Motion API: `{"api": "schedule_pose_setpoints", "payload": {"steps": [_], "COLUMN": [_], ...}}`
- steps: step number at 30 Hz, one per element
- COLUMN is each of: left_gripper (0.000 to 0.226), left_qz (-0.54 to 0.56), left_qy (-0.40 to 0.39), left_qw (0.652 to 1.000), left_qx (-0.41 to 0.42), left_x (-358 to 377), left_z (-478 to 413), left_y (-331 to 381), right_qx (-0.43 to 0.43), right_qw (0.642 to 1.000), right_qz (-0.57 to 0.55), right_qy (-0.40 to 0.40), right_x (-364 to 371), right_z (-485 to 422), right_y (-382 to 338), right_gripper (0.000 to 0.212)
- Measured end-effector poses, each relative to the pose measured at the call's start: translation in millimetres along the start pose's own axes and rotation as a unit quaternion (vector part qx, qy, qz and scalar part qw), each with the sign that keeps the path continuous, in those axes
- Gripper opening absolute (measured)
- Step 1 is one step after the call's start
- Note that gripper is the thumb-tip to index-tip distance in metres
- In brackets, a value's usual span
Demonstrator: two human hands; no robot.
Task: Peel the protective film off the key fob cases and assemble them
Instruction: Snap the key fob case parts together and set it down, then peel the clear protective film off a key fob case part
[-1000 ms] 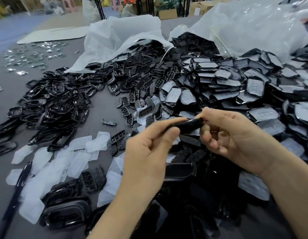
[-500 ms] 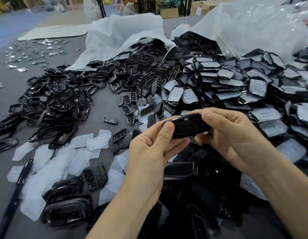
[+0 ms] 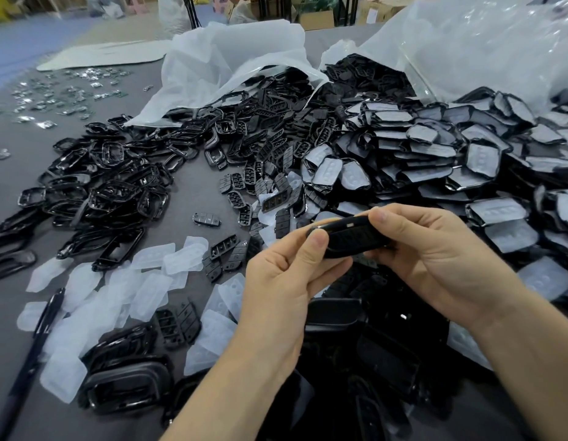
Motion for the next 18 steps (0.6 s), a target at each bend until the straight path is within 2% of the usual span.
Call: {"api": "schedule_pose_setpoints", "payload": {"steps": [3, 6, 8, 10, 12, 15, 18], "left_gripper": [0.028, 0.026, 0.021, 0.015, 0.021, 0.025, 0.028], "left_qz": [-0.022, -0.046, -0.16, -0.317, -0.41, -0.52, -0.591], "left_qy": [-0.018, -0.012, 0.039, 0.101, 0.111, 0.032, -0.003], "left_qw": [0.999, 0.998, 0.978, 0.913, 0.852, 0.764, 0.7], "left_qx": [0.027, 0.05, 0.127, 0.235, 0.307, 0.38, 0.401], "left_x": [3.3, 4.1, 1.2, 6.5, 18.7, 44.9, 54.8], "left_z": [1.2, 3.5, 11.3, 26.9, 37.5, 46.4, 45.6], "left_y": [4.3, 10.3, 25.9, 48.4, 59.3, 50.1, 36.9], "right_qx": [0.0, -0.008, -0.002, 0.023, 0.059, 0.082, 0.041], "right_qw": [1.0, 1.0, 1.0, 0.999, 0.998, 0.997, 0.998], "right_qz": [0.004, -0.002, -0.011, -0.019, -0.02, -0.017, 0.047], "right_qy": [-0.001, 0.005, 0.015, 0.025, 0.021, 0.001, 0.015], "right_x": [-0.5, 0.9, 1.1, 0.0, -1.5, -2.4, -12.4], "right_z": [0.4, -0.2, -0.4, -0.1, 1.4, 4.3, 2.3], "right_y": [-2.6, -3.8, -0.1, 5.9, 10.0, 6.5, -4.7], "right_gripper": [0.034, 0.022, 0.018, 0.026, 0.038, 0.037, 0.027]}}
Point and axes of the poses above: each hand's wrist, its own z-axis away from the middle knuckle, its own x-axis out of the palm, y = z × x, the point moved 10 cm from there along -z, towards the middle knuckle, and after that the axes turned 12 degrees about -x, right-handed, at the moved point
